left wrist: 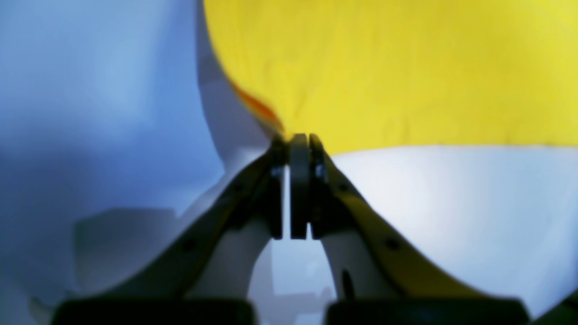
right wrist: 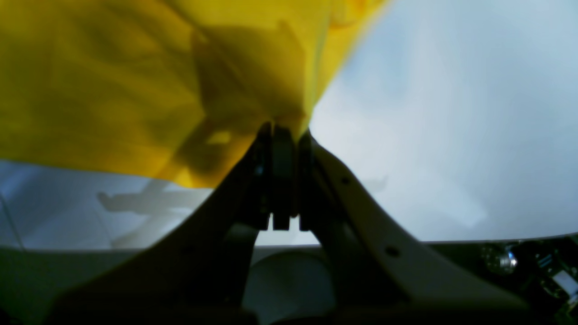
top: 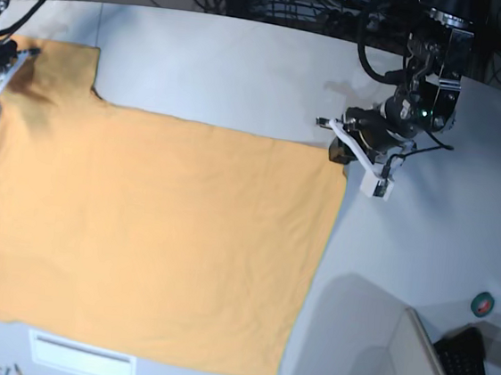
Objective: Layout the t-shirt on the table in an organized manner, then fold the t-shirt properly
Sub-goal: 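Release the shirt corners and lift both grippers clear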
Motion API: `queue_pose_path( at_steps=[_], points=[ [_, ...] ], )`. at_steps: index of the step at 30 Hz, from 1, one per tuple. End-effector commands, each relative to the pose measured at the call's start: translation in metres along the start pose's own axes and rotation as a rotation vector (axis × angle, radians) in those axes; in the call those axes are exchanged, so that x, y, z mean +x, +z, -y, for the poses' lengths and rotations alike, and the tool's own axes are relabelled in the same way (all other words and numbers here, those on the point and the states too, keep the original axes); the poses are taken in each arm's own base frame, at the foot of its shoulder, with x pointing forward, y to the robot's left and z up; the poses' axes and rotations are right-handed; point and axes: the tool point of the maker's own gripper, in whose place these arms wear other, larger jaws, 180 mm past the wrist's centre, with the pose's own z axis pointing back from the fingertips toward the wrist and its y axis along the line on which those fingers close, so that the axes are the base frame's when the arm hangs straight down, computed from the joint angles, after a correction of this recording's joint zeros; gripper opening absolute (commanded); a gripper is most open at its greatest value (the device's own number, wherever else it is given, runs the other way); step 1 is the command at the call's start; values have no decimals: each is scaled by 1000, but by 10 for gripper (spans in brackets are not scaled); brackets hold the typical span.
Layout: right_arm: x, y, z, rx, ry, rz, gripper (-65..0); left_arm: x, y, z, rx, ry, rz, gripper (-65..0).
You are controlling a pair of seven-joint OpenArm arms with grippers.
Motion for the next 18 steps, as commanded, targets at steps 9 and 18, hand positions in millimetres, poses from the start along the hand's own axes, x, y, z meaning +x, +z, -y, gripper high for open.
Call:
queue_pose_path(
  at_steps=[9, 18],
  points=[
    [-15, -2, 4, -3, -2, -41, -650, -3, 10, 2, -7, 1, 58, -650],
    [-9, 22, 49, -104, -138, 35, -212, 2, 14, -9, 12, -24, 60, -650]
  ],
)
